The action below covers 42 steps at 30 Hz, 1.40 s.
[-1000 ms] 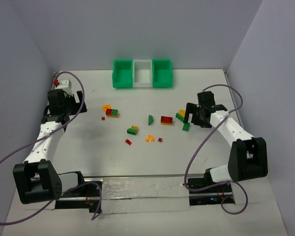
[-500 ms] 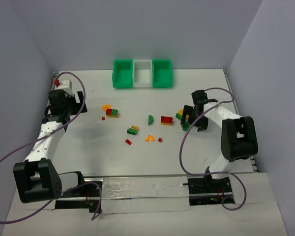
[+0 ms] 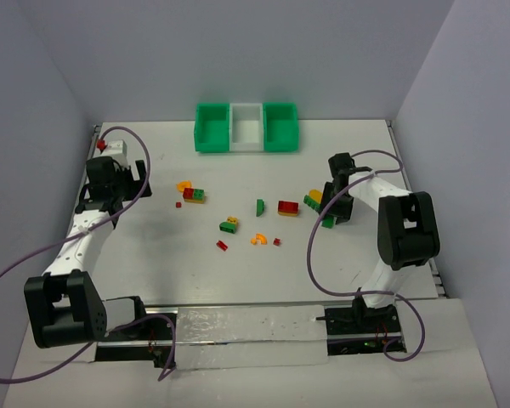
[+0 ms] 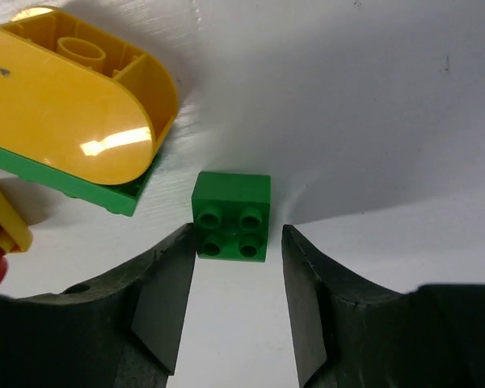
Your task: Sort the legos into containers by color
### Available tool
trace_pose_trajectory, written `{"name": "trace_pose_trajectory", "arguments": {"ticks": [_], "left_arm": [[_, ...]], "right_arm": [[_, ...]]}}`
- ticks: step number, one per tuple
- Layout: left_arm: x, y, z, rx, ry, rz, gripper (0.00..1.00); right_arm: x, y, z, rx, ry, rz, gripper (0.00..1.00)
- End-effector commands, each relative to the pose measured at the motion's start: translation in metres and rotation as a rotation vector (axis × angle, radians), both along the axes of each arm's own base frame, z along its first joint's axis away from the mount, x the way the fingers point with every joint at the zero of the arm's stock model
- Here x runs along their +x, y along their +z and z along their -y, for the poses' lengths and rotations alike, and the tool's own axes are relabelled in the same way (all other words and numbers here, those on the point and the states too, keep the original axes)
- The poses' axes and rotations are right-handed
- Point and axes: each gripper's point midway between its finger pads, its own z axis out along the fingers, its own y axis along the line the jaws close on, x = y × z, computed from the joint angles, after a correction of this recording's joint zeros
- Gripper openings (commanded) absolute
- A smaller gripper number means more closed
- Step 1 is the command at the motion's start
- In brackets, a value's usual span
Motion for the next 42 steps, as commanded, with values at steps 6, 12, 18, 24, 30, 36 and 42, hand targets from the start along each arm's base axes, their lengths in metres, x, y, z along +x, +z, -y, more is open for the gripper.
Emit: {"name": "trace_pose_trajectory", "arguments": {"ticks": [6, 12, 18, 24, 30, 36, 42], "left_arm": [[0.007, 0.011, 0.006, 0.017, -0.053, 0.051, 0.99], [0.003, 0.019, 0.029, -0.032, -0.180, 0.058, 0.99], [0.004, 0.041, 0.049, -0.101, -0.262, 0.155, 0.99], [0.014, 0.053, 0.058, -0.137, -0.302, 0.198, 0.99], [0.024, 0.062, 0.068, -0.153, -0.355, 0.191, 0.99], [0.022, 0.051, 0.068, -0.147, -0.355, 0.156, 0.99], [0.020, 0.046, 0.065, -0.127, -0.345, 0.141, 0.99]], "right_arm": [[-0.001, 0.026, 0.010, -0.066, 0.091, 0.028, 0.19], [0.046, 0.117, -0.004, -0.034, 0.282, 0.290, 0.00], [0.144, 0.224, -0.031, -0.022, 0.337, 0.682, 0.00], [0.221, 0.256, -0.086, -0.007, 0.387, 0.861, 0.00], [0.268, 0.254, -0.128, -0.084, 0.431, 0.957, 0.00], [0.303, 0.204, -0.144, -0.162, 0.411, 0.938, 0.00], [0.322, 0.174, -0.139, -0.214, 0.367, 0.932, 0.05]]}}
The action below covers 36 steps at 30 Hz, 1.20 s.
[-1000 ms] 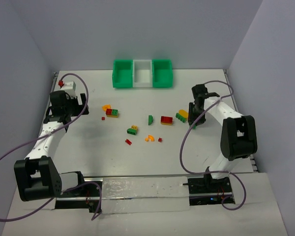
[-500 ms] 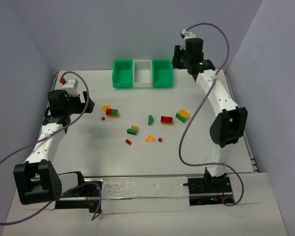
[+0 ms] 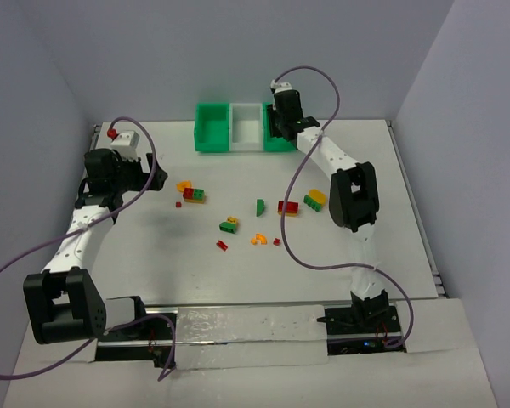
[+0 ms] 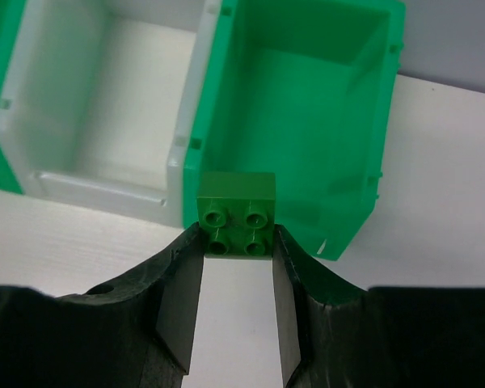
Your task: Sort the legos into containers by color
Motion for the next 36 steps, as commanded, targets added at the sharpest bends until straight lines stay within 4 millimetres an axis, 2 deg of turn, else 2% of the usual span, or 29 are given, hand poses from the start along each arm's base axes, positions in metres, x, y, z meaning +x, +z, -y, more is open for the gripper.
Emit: {"name": "trace_pose_trajectory", "arguments": {"ticks": [1, 3, 5, 6, 7, 9, 12, 14, 17, 18, 19, 20, 22, 23, 24, 26, 27, 31, 34, 35, 36], "left_arm": [[0.005, 0.012, 0.003, 0.017, -0.021, 0.036, 0.99], [0.005, 0.013, 0.003, 0.019, -0.024, 0.035, 0.99], [0.008, 0.013, 0.002, 0.021, -0.022, 0.029, 0.99], [0.009, 0.012, 0.002, 0.021, -0.020, 0.027, 0.99], [0.009, 0.012, 0.002, 0.019, -0.018, 0.026, 0.99], [0.010, 0.013, 0.002, 0.018, -0.018, 0.027, 0.99], [0.011, 0.012, 0.002, 0.014, -0.017, 0.022, 0.99], [0.011, 0.013, 0.002, 0.017, -0.012, 0.023, 0.99], [0.011, 0.014, 0.001, 0.018, -0.007, 0.022, 0.99], [0.011, 0.015, 0.000, 0.020, -0.004, 0.024, 0.99], [0.010, 0.017, 0.000, 0.023, -0.001, 0.029, 0.99], [0.010, 0.017, -0.001, 0.026, 0.004, 0.031, 0.99], [0.008, 0.018, -0.004, 0.040, 0.017, 0.037, 0.99], [0.007, 0.018, -0.006, 0.046, 0.026, 0.039, 0.99], [0.007, 0.015, -0.007, 0.051, 0.030, 0.034, 0.99], [0.005, 0.009, -0.010, 0.059, 0.047, 0.018, 0.99], [0.005, 0.007, -0.011, 0.056, 0.051, 0.011, 0.99], [0.002, 0.002, -0.010, 0.044, 0.054, -0.007, 0.99], [0.000, 0.001, -0.010, 0.045, 0.056, -0.009, 0.99], [0.000, 0.001, -0.011, 0.049, 0.060, -0.009, 0.99], [-0.001, 0.001, -0.011, 0.051, 0.061, -0.009, 0.99]], "right_arm": [[0.036, 0.046, 0.010, 0.005, -0.074, 0.188, 0.06], [0.040, 0.042, 0.010, -0.010, -0.067, 0.190, 0.09], [0.048, 0.038, 0.008, -0.009, -0.061, 0.197, 0.23], [0.051, 0.040, 0.007, 0.000, -0.063, 0.205, 0.32], [0.053, 0.037, 0.006, 0.006, -0.064, 0.207, 0.47], [0.055, 0.040, 0.005, 0.025, -0.059, 0.217, 0.68], [0.053, 0.047, 0.002, 0.038, -0.040, 0.219, 0.77], [0.046, 0.055, 0.000, 0.040, -0.024, 0.204, 0.79], [0.019, 0.085, 0.000, 0.092, -0.008, 0.185, 0.80], [0.010, 0.071, -0.004, 0.094, 0.007, 0.132, 0.80], [-0.015, 0.075, -0.006, 0.108, 0.024, 0.085, 0.80], [-0.027, 0.071, -0.012, 0.110, 0.047, 0.049, 0.80], [-0.073, 0.057, -0.023, 0.094, 0.093, -0.063, 0.80], [-0.098, 0.048, -0.026, 0.094, 0.109, -0.115, 0.80], [-0.115, 0.030, -0.029, 0.090, 0.120, -0.176, 0.80], [-0.151, 0.015, -0.036, 0.093, 0.144, -0.263, 0.79], [-0.162, 0.004, -0.035, 0.093, 0.140, -0.309, 0.79], [-0.183, -0.031, -0.043, 0.117, 0.133, -0.480, 0.78], [-0.186, -0.040, -0.050, 0.151, 0.115, -0.546, 0.74], [-0.189, -0.051, -0.054, 0.160, 0.103, -0.591, 0.73], [-0.189, -0.050, -0.055, 0.169, 0.097, -0.599, 0.72]]}}
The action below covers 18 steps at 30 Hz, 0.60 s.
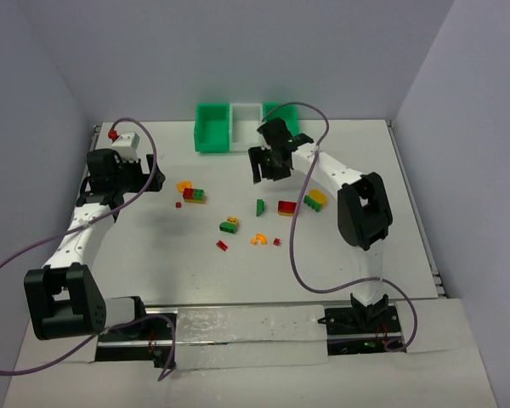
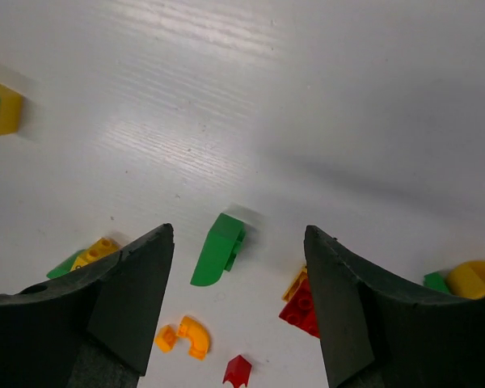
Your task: Sort the legos into containers by color
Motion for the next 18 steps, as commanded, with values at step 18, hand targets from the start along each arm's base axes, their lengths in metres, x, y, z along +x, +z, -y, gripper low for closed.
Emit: {"name": "trace_pose_trajectory", "arguments": {"ticks": [18], "left_arm": [[-0.009, -0.001, -0.005, 0.042, 0.015, 0.019, 0.99]], "right_arm": [[-0.064, -0.075, -0.006, -0.026, -0.057, -0.374, 0.68]]}}
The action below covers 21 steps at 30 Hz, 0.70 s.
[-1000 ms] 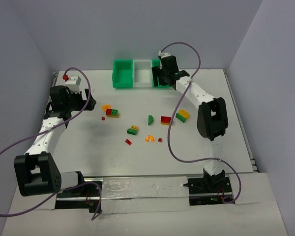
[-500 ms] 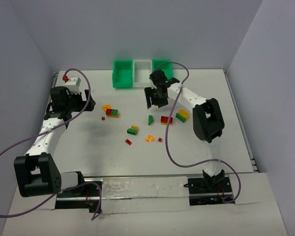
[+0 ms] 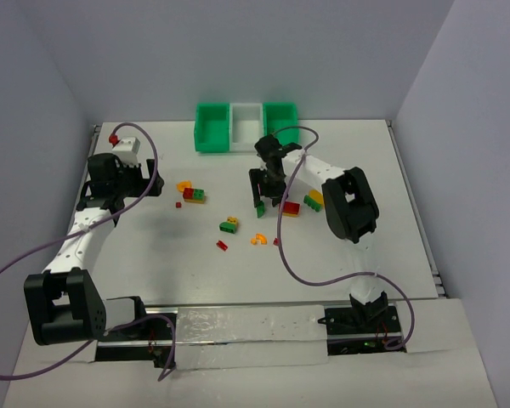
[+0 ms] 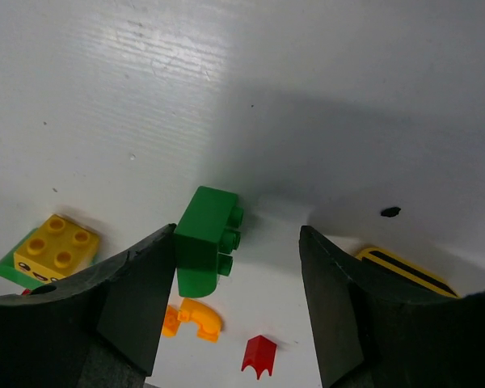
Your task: Sort the legos into containers by color
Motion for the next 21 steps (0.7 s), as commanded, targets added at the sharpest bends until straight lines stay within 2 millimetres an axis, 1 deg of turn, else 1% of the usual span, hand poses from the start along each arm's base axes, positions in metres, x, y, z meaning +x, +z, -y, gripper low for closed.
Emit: {"name": "trace_pose_trajectory", "arguments": {"ticks": [1, 4, 5, 7, 8, 9, 10, 12, 14, 15, 16, 17, 18, 20, 21], "left_arm": [[0.002, 0.008, 0.000, 0.012, -0.002, 0.033, 0.99], [0.002, 0.006, 0.000, 0.013, -0.001, 0.029, 0.99], [0.002, 0.006, 0.000, 0.013, -0.001, 0.030, 0.99], [0.001, 0.006, 0.000, 0.013, -0.005, 0.030, 0.99], [0.001, 0.006, 0.001, 0.012, -0.006, 0.031, 0.99], [0.001, 0.007, 0.001, 0.010, -0.009, 0.033, 0.99], [0.000, 0.006, 0.003, 0.009, -0.018, 0.034, 0.99], [-0.001, 0.008, 0.005, 0.029, -0.055, 0.052, 0.99], [-0.003, 0.010, 0.011, 0.026, -0.096, 0.068, 0.99], [-0.004, 0.011, 0.015, 0.016, -0.121, 0.074, 0.99], [-0.005, 0.012, 0.017, 0.013, -0.136, 0.077, 0.99], [-0.005, 0.012, 0.021, 0.005, -0.151, 0.077, 0.99], [-0.004, 0.013, 0.023, 0.001, -0.161, 0.078, 0.99], [-0.004, 0.014, 0.028, -0.008, -0.181, 0.081, 0.99], [-0.003, 0.014, 0.029, -0.009, -0.186, 0.082, 0.99]], "right_arm": [[-0.013, 0.005, -0.003, 0.006, 0.004, -0.022, 0.68], [-0.018, 0.002, -0.002, -0.007, 0.019, -0.020, 0.61], [-0.017, 0.002, -0.002, -0.009, 0.021, -0.014, 0.56], [-0.014, 0.006, -0.002, -0.016, 0.030, 0.010, 0.37], [-0.009, 0.011, -0.003, -0.016, 0.035, 0.031, 0.29], [-0.001, 0.020, -0.005, -0.011, 0.042, 0.063, 0.21], [0.004, 0.027, -0.005, -0.013, 0.047, 0.088, 0.09], [0.026, 0.051, -0.006, -0.011, 0.050, 0.177, 0.01], [0.052, 0.078, -0.003, -0.001, 0.036, 0.278, 0.00], [0.068, 0.092, 0.002, 0.001, 0.017, 0.333, 0.00], [0.088, 0.112, 0.006, -0.001, -0.002, 0.414, 0.00], [0.107, 0.127, 0.019, -0.032, -0.034, 0.481, 0.00], [0.125, 0.141, 0.027, -0.044, -0.062, 0.551, 0.00], [0.158, 0.162, 0.049, -0.086, -0.121, 0.678, 0.00], [0.167, 0.169, 0.055, -0.096, -0.137, 0.710, 0.00]]}}
